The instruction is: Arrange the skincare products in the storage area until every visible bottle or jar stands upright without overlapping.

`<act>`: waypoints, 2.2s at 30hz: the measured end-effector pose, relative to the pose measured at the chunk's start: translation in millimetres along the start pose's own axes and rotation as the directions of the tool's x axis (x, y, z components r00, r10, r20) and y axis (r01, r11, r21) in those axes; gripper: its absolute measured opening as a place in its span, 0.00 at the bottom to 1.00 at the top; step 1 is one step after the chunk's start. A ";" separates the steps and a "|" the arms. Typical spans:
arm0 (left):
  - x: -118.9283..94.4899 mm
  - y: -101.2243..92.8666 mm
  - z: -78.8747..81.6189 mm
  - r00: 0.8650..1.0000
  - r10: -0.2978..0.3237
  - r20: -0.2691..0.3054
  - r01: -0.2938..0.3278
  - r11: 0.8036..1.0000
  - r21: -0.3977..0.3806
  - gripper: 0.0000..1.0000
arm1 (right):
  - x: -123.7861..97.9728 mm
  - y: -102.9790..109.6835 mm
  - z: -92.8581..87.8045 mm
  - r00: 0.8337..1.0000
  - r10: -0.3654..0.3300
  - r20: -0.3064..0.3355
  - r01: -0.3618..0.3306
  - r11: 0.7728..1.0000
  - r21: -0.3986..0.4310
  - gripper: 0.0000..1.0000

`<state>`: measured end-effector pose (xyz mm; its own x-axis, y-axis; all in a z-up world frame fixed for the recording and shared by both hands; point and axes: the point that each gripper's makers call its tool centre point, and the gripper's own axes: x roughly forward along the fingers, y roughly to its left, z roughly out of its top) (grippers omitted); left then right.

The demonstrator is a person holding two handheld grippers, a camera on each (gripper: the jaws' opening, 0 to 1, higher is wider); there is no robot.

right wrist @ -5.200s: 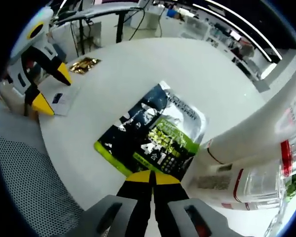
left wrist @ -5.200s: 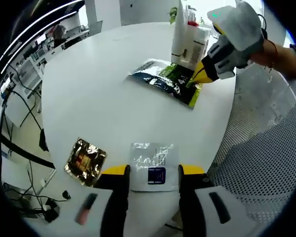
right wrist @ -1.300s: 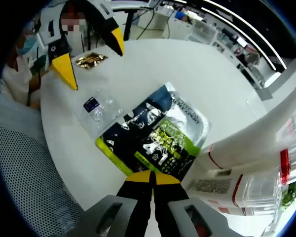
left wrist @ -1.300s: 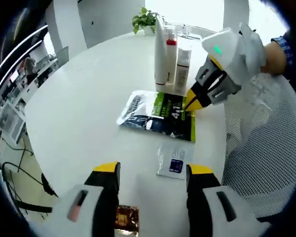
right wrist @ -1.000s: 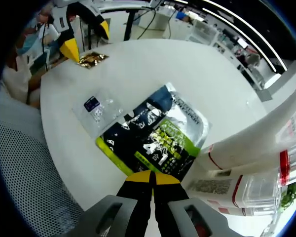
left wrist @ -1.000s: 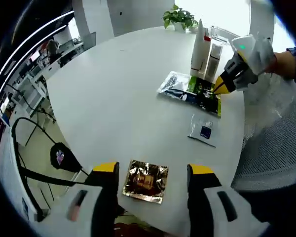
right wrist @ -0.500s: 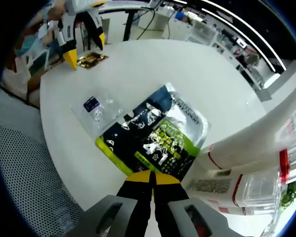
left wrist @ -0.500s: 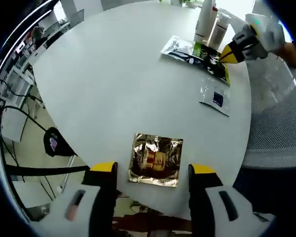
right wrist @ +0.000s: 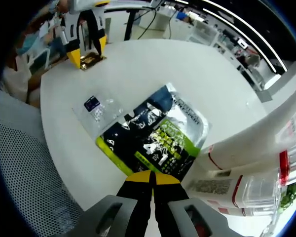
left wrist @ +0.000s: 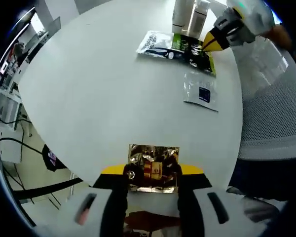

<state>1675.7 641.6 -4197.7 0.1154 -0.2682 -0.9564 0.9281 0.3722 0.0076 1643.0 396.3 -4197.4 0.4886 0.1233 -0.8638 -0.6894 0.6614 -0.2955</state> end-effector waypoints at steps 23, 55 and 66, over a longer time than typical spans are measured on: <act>-13.0 13.0 48.4 0.995 0.042 0.088 -0.040 0.999 -0.016 0.38 | -0.1 -0.2 0.0 1.000 0.001 0.000 -0.001 1.000 0.000 0.00; 37.5 7.0 133.0 0.999 -0.008 -0.041 0.015 0.983 0.185 0.39 | -0.3 0.0 -0.1 1.000 0.007 0.001 -0.007 1.000 0.010 0.00; 43.5 5.3 139.5 0.998 -0.010 -0.059 0.020 0.985 0.169 0.39 | -0.2 0.0 -0.1 1.000 0.007 0.001 -0.007 1.000 0.006 0.00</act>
<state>1734.9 507.9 -4198.5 0.0847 -0.2187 -0.9721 0.9768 0.2108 0.0377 1642.8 396.2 -4197.3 0.4847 0.1286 -0.8652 -0.6894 0.6649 -0.2874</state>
